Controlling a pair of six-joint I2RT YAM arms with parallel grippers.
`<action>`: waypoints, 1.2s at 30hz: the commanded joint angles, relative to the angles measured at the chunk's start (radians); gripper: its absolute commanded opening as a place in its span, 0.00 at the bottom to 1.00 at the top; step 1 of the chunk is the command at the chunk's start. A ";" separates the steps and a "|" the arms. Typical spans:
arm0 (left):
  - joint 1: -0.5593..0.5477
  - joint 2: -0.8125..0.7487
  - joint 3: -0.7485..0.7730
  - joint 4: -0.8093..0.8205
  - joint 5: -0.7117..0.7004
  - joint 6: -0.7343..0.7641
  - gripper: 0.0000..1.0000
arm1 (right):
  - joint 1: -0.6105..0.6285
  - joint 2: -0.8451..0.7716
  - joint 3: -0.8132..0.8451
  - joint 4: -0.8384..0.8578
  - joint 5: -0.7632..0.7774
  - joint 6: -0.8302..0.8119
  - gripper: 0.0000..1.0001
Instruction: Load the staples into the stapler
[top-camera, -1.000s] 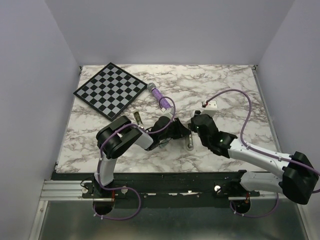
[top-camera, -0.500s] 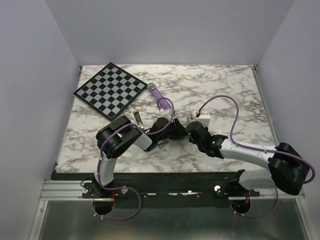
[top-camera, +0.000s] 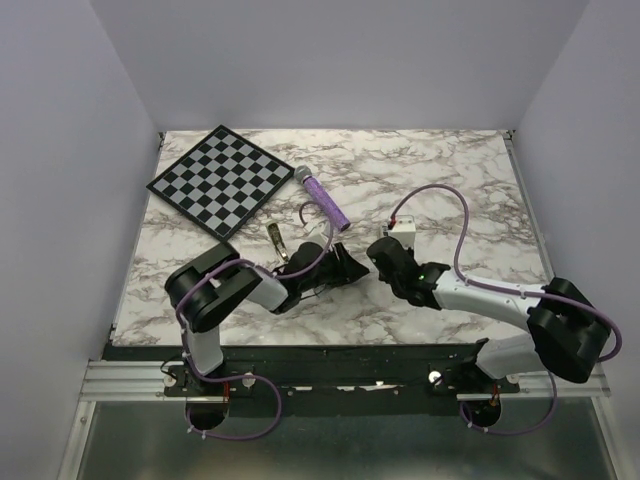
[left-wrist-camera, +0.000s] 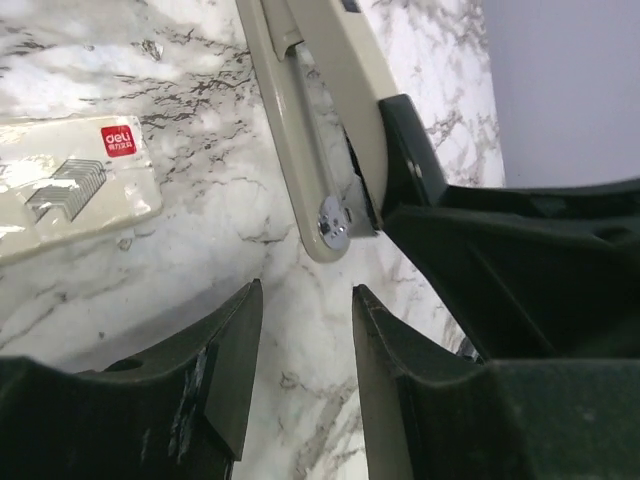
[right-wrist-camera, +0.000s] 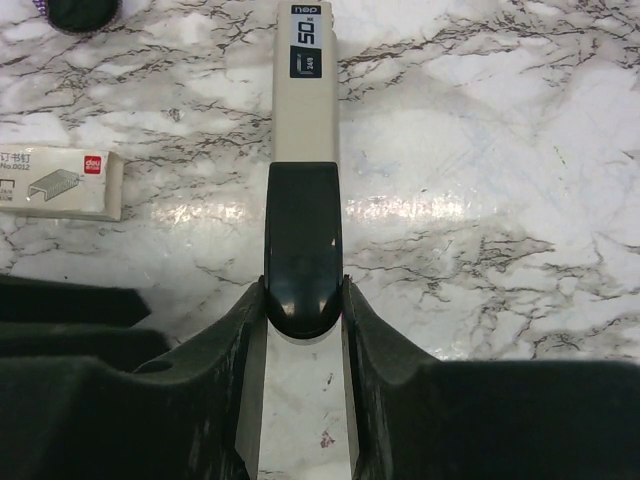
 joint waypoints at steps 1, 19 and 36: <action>-0.003 -0.171 -0.085 0.049 -0.101 0.045 0.51 | -0.032 0.026 0.063 -0.111 -0.037 -0.025 0.04; 0.181 -0.872 0.063 -0.690 -0.300 0.354 0.67 | -0.105 0.110 0.316 -0.442 -0.250 -0.120 0.57; 0.322 -1.126 0.180 -0.830 -0.522 0.792 0.88 | -0.223 0.298 0.510 -0.603 -0.448 -0.214 0.58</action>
